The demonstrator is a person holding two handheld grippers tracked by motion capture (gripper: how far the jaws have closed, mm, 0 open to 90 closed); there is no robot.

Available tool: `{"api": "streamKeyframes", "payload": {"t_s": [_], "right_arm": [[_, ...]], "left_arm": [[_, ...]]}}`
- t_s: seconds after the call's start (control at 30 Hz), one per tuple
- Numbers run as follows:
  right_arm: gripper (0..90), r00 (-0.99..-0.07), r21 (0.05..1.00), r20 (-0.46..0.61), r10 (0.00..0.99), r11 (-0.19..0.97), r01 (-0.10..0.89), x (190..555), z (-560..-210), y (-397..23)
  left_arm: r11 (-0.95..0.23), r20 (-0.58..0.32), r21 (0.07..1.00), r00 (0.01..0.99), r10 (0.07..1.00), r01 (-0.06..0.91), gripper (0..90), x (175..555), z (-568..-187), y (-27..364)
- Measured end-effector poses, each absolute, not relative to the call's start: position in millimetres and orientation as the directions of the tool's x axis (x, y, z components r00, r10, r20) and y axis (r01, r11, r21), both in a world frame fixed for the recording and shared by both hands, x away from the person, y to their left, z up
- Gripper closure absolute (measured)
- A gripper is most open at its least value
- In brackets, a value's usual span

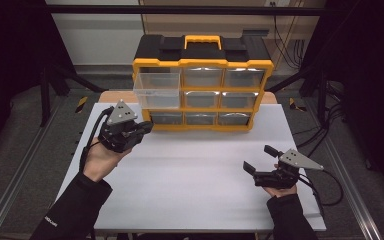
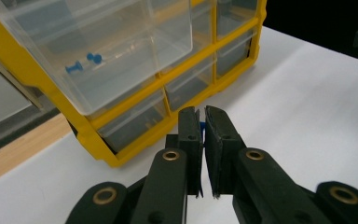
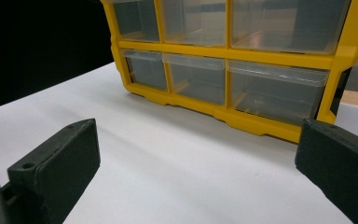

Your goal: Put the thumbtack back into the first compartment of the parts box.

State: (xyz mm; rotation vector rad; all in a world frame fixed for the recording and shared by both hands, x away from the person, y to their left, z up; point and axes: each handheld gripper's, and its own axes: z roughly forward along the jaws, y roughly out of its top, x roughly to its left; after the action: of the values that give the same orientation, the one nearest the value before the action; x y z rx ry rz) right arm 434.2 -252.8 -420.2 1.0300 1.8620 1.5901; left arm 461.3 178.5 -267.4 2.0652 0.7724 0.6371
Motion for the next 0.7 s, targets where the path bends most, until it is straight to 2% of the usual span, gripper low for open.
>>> {"api": "streamKeyframes", "payload": {"t_s": [0.7], "right_arm": [[0.4,-0.603,0.971,0.122,0.788,0.031,0.238,433,-420,-253]], "left_arm": [[-0.460,0.184,0.846,0.661,0.727,0.270,85.0,470,-236,172]]}}
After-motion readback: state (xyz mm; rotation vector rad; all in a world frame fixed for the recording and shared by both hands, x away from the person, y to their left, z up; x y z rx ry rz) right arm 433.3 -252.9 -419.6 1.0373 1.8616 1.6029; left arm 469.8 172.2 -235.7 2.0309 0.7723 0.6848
